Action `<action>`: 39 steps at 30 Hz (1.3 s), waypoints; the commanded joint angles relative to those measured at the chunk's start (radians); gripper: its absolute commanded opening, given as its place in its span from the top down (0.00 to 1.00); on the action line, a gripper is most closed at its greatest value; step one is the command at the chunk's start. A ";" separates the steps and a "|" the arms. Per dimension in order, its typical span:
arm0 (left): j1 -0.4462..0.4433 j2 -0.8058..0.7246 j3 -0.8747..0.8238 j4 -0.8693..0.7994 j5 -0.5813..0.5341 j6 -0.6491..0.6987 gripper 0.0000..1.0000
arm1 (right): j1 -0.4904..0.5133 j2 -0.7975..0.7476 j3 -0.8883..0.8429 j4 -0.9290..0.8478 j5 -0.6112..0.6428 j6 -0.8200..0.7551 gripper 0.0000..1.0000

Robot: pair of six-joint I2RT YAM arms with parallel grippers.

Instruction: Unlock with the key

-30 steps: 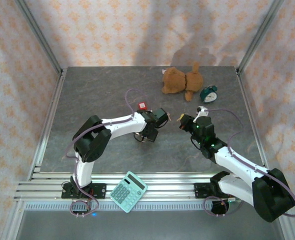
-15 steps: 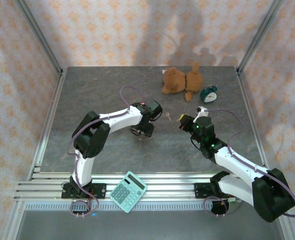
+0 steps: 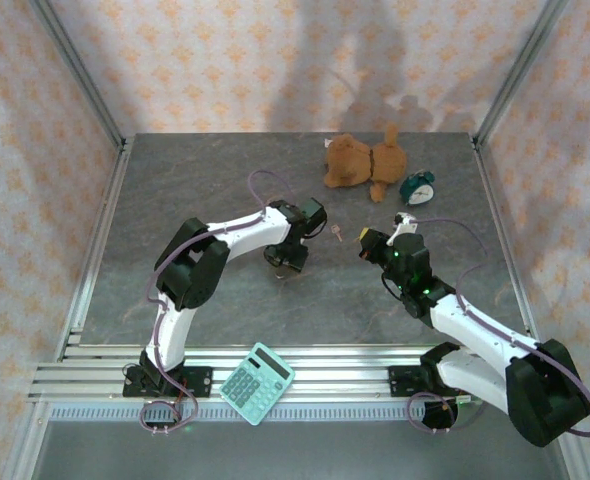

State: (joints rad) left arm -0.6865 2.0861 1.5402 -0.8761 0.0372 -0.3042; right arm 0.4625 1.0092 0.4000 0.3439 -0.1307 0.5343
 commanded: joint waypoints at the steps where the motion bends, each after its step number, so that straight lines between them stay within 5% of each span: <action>1: 0.010 0.025 0.023 -0.062 -0.056 0.027 0.50 | 0.007 -0.022 -0.009 0.018 0.001 -0.007 0.96; 16: 0.015 0.079 0.032 -0.079 -0.043 0.106 0.51 | 0.005 -0.034 -0.008 0.012 -0.002 -0.009 0.96; 21: 0.016 0.075 0.031 -0.074 -0.039 0.118 0.58 | 0.005 -0.044 -0.008 0.006 -0.002 -0.014 0.96; 39: -0.010 -0.208 -0.194 0.193 0.078 0.169 0.60 | 0.005 -0.042 -0.004 0.010 -0.034 -0.020 0.96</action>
State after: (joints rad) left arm -0.6819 1.9511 1.3758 -0.7528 0.0872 -0.1581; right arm 0.4625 0.9813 0.3981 0.3435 -0.1509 0.5327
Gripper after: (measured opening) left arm 0.402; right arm 0.043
